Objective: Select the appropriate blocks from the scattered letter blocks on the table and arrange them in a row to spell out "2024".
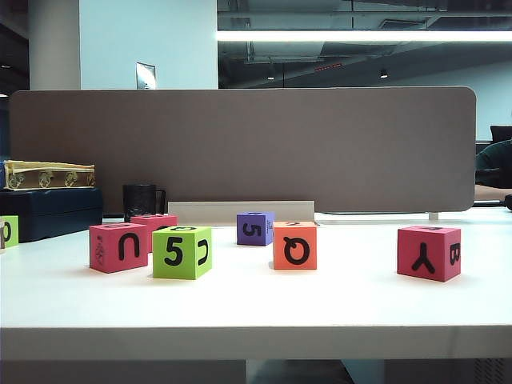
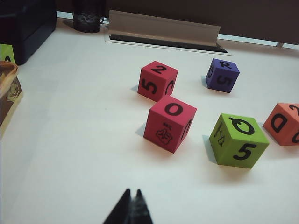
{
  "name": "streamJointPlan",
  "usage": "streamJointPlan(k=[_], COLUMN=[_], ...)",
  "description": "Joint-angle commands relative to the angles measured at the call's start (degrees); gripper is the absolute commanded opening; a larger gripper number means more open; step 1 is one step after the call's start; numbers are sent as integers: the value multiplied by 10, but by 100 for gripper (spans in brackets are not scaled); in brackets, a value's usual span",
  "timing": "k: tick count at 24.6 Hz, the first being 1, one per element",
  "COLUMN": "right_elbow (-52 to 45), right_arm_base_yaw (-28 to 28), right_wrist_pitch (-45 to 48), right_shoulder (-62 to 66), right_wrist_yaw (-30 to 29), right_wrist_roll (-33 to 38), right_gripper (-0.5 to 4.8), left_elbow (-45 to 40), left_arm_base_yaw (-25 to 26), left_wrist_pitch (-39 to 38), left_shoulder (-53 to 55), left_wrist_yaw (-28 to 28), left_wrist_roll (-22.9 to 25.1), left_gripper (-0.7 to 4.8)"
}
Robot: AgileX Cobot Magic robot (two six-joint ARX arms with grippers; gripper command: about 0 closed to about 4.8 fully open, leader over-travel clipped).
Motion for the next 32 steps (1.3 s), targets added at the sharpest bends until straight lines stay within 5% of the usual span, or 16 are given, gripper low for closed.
streamJointPlan(k=[1,6,32], right_elbow=[-2,1,113], right_arm_base_yaw=[1,1,1], right_wrist_pitch=[6,14,-18], right_shoulder=[-7,-7,16], right_wrist_yaw=[-1,-3,-1], right_wrist_roll=[1,1,16], right_gripper=[-1,-2,-4], left_elbow=[2,2,40], left_arm_base_yaw=[-1,-1,-1], left_wrist_pitch=[-1,-1,20], left_shoulder=[1,1,1], left_wrist_yaw=[5,5,5], left_wrist_roll=[-3,-39,-66], left_gripper=[-5,-5,-6])
